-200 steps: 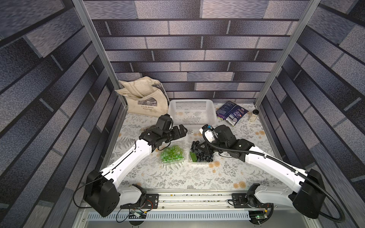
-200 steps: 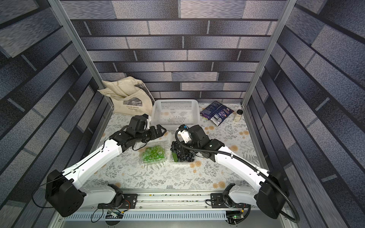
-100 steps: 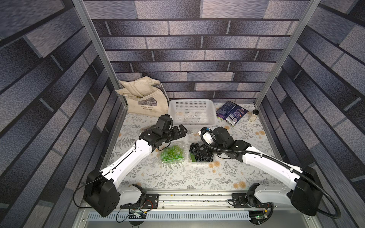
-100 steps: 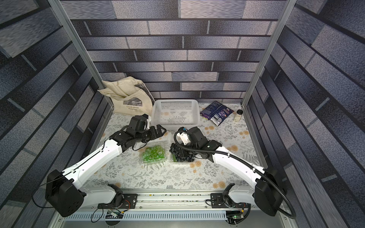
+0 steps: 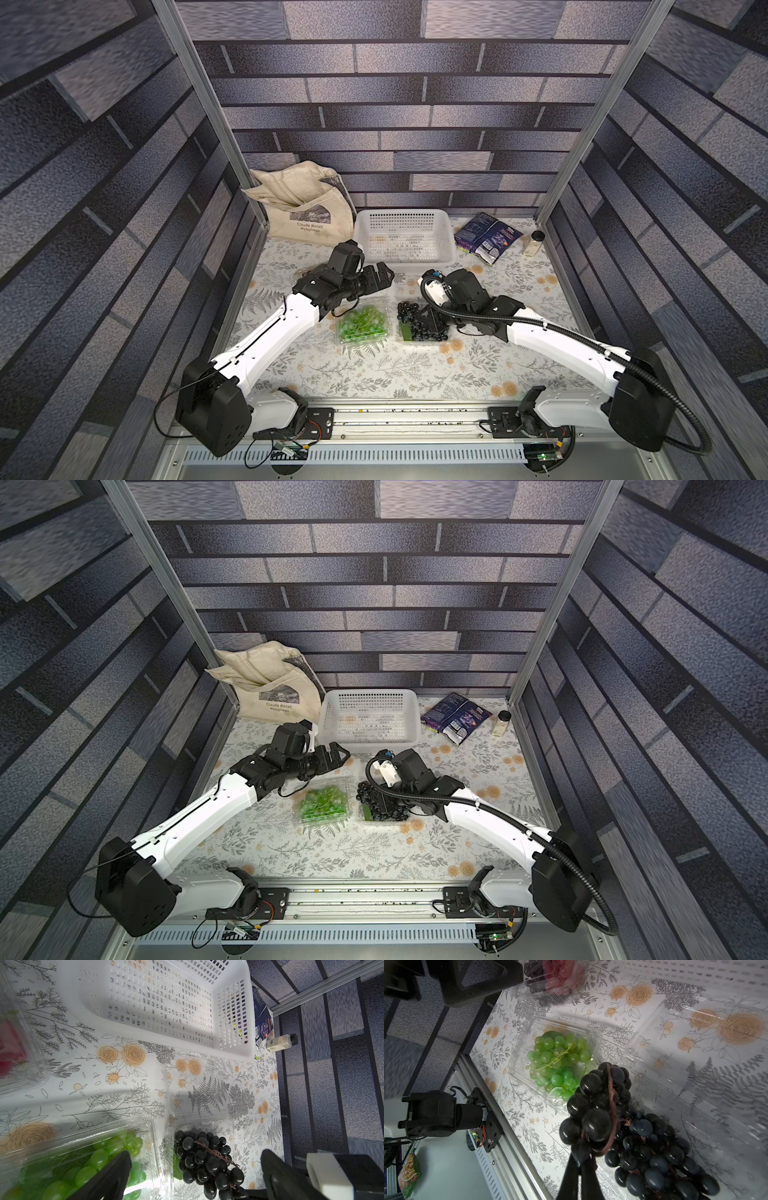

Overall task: Pack grapes into containers
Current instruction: Place the grape into the packing box.

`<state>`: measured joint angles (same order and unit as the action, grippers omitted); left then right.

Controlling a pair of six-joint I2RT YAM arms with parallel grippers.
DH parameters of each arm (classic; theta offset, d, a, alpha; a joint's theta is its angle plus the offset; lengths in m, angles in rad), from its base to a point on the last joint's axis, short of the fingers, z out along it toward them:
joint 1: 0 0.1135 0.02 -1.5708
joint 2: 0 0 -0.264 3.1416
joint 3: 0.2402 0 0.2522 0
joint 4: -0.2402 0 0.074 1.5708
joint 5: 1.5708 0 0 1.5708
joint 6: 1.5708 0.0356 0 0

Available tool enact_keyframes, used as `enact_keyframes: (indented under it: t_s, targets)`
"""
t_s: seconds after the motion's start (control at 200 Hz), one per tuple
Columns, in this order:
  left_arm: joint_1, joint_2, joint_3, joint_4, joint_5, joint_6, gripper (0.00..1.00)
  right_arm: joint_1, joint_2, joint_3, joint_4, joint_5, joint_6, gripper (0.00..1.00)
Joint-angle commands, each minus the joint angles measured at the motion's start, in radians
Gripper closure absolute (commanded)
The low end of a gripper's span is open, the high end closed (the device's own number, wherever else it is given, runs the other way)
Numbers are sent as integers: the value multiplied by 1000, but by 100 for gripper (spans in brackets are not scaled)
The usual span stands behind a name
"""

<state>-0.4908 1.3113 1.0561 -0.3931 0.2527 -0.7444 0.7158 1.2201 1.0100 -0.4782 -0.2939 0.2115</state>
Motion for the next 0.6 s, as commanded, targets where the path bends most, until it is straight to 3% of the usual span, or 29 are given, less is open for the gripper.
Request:
enact_keyframes:
  t_s: [0.0,0.596]
  targets:
    - [-12,-33,-15,10,-26,-14,1,18,-22,-26,87,-2,47,100]
    - [-35,-54,-15,1,-56,-19,1,59,7,-58,142,-25,79,100]
